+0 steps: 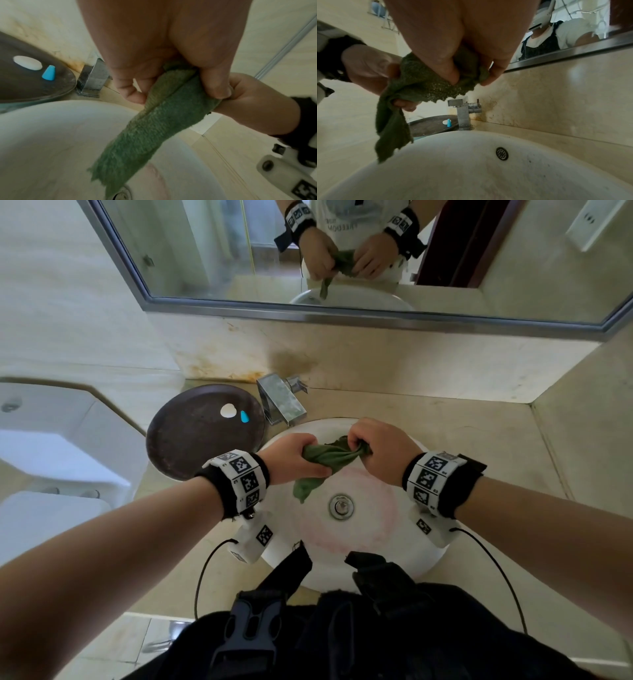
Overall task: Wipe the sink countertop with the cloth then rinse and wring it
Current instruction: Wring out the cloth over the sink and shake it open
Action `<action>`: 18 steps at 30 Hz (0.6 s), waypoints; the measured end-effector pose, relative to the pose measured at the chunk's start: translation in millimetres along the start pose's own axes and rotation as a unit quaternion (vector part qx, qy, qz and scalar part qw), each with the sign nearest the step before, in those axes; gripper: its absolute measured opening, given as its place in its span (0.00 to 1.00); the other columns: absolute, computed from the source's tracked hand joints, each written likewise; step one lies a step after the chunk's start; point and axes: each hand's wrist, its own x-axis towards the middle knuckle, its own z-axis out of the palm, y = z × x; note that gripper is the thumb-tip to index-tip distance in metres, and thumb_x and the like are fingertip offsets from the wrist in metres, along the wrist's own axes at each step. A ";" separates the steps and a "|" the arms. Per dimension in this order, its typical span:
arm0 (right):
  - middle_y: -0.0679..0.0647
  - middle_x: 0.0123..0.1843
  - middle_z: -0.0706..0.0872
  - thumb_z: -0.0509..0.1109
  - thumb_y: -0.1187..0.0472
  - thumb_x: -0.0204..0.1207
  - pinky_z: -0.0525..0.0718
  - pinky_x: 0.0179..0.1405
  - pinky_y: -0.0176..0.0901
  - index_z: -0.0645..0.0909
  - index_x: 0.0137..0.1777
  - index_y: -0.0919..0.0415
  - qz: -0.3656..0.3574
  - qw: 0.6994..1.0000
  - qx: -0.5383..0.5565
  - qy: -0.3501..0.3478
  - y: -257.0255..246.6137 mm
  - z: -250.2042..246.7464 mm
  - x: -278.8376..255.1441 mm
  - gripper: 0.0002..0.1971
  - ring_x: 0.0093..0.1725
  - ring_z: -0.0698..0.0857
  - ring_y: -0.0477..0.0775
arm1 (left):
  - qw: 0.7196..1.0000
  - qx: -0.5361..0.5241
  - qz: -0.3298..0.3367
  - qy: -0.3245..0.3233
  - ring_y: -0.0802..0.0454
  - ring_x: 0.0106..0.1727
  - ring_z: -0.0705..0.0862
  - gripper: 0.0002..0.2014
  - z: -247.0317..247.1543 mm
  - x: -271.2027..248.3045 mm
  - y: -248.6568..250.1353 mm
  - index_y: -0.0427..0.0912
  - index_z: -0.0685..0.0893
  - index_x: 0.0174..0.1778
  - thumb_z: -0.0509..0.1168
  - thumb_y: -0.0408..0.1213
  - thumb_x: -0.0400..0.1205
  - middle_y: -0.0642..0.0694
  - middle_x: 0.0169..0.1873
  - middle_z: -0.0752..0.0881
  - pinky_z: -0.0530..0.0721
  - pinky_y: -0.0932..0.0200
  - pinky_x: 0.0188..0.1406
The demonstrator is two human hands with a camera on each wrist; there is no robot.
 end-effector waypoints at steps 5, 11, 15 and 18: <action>0.51 0.51 0.78 0.70 0.63 0.69 0.79 0.47 0.46 0.73 0.52 0.54 0.065 0.997 -0.035 0.020 8.1 6.3 1.7 0.13 0.47 0.76 0.52 | 0.999 -0.042 -0.006 0.023 0.50 0.36 0.81 0.13 2.4 -3.8 4.0 0.49 0.76 0.36 0.67 0.52 0.80 0.50 0.33 0.82 0.83 0.52 0.42; 0.53 0.54 0.78 0.66 0.48 0.77 0.81 0.50 0.49 0.70 0.56 0.56 0.143 0.989 -0.044 -0.018 10.6 7.3 -3.9 0.15 0.49 0.79 0.54 | 0.972 -0.217 -0.027 0.088 0.46 0.36 0.86 0.05 6.8 -7.1 20.4 0.43 0.71 0.50 0.62 0.32 0.84 0.43 0.38 0.87 0.88 0.53 0.36; 0.53 0.44 0.87 0.50 0.41 0.84 0.83 0.50 0.54 0.79 0.49 0.58 0.165 0.978 0.091 -0.093 4.8 5.9 -5.7 0.23 0.44 0.85 0.57 | 0.958 -0.266 -0.020 0.102 0.45 0.40 0.91 0.21 10.4 -5.2 29.0 0.42 0.71 0.62 0.70 0.23 0.77 0.39 0.45 0.89 0.90 0.51 0.34; 0.54 0.42 0.89 0.55 0.37 0.80 0.85 0.47 0.51 0.81 0.48 0.56 0.138 0.976 0.139 -0.100 3.1 7.8 -4.4 0.24 0.42 0.87 0.55 | 0.965 -0.239 -0.021 0.103 0.47 0.37 0.91 0.24 15.8 -1.6 34.5 0.46 0.72 0.64 0.74 0.30 0.76 0.43 0.43 0.90 0.89 0.53 0.31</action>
